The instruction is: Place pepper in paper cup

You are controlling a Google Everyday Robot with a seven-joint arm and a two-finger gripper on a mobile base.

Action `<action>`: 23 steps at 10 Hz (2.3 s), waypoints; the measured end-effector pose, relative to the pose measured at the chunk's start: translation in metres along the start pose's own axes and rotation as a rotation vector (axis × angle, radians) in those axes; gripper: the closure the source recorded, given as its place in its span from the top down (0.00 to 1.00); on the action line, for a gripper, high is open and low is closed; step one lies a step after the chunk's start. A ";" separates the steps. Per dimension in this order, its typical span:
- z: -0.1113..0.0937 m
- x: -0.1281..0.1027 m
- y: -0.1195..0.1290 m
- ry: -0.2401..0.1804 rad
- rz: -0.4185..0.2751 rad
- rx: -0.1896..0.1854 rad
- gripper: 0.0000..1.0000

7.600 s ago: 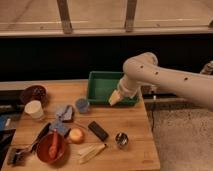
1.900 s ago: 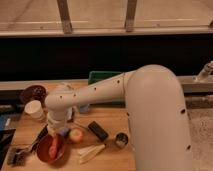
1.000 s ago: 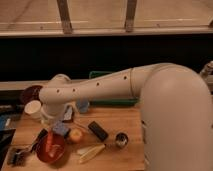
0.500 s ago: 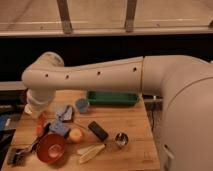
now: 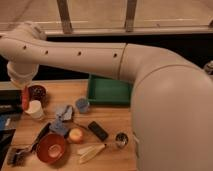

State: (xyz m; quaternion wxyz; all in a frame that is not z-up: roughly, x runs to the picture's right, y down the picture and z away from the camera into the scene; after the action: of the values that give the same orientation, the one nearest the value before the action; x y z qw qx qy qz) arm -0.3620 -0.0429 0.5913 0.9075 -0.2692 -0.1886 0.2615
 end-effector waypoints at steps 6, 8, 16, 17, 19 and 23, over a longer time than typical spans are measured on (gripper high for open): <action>0.004 -0.041 -0.007 -0.026 -0.030 0.007 0.00; 0.006 -0.036 -0.006 -0.023 -0.029 0.009 0.00; 0.109 0.003 -0.005 0.006 0.039 -0.063 0.00; 0.119 0.006 -0.011 0.014 0.048 -0.061 0.00; 0.126 0.005 -0.018 0.030 0.052 -0.056 0.00; 0.125 0.017 -0.051 0.057 0.092 -0.019 0.00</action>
State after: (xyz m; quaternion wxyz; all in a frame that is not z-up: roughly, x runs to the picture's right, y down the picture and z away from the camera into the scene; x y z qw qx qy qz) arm -0.3894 -0.0210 0.7225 0.8969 -0.2936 -0.1525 0.2934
